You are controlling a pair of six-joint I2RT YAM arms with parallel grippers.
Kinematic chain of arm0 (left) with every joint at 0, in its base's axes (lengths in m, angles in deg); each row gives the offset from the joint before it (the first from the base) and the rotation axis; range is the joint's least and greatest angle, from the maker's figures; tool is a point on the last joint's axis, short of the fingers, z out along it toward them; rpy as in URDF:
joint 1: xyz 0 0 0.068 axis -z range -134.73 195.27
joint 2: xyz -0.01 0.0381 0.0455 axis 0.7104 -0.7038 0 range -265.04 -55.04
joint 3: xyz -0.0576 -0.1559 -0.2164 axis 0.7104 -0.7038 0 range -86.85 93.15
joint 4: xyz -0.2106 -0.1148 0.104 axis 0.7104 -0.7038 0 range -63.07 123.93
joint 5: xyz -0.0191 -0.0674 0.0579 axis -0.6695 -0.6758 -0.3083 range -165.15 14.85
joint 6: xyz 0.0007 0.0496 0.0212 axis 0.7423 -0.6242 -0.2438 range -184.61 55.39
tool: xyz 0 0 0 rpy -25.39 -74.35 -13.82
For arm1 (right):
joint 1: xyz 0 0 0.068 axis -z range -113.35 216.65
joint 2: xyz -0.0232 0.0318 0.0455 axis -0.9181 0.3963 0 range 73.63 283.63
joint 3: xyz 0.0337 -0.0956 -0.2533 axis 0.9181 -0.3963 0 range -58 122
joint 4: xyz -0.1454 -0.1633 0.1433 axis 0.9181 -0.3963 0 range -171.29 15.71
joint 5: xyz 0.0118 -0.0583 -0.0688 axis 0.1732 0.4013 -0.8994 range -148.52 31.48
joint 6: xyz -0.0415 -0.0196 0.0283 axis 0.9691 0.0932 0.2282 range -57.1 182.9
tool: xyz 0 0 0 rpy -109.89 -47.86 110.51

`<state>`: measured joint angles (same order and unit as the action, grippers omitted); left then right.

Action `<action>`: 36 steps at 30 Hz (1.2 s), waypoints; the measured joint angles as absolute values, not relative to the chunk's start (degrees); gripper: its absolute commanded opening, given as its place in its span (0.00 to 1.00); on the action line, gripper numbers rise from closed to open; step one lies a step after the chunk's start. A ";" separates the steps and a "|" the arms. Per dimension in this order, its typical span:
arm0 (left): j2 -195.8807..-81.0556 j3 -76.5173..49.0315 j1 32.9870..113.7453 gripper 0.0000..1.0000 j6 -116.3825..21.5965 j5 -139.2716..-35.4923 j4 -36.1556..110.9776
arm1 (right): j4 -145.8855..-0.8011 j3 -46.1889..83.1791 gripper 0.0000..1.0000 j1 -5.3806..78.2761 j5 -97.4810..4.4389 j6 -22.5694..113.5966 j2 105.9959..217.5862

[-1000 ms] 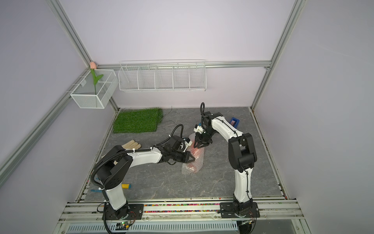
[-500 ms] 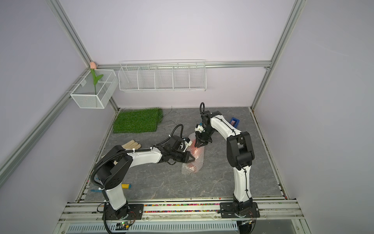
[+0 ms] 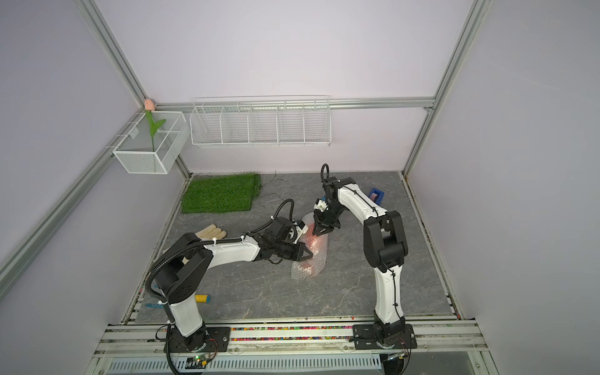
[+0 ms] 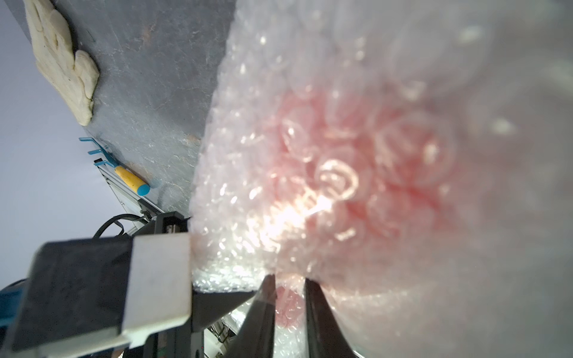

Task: Wrap wine glasses in bubble wrap
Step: Stick the tape on the bubble wrap.

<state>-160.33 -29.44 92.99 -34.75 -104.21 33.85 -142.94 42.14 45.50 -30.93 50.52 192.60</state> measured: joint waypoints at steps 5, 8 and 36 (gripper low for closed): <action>-160.33 -29.44 92.99 0.12 -34.75 -104.21 33.83 | -142.87 42.21 0.10 45.53 -31.08 49.60 192.91; -160.33 -29.46 92.99 0.12 -34.72 -104.21 33.83 | -143.07 42.89 0.07 45.55 -30.79 49.25 193.70; -159.70 -29.72 92.97 0.12 -34.77 -103.14 33.02 | -148.03 50.14 0.28 45.74 -24.43 54.12 198.48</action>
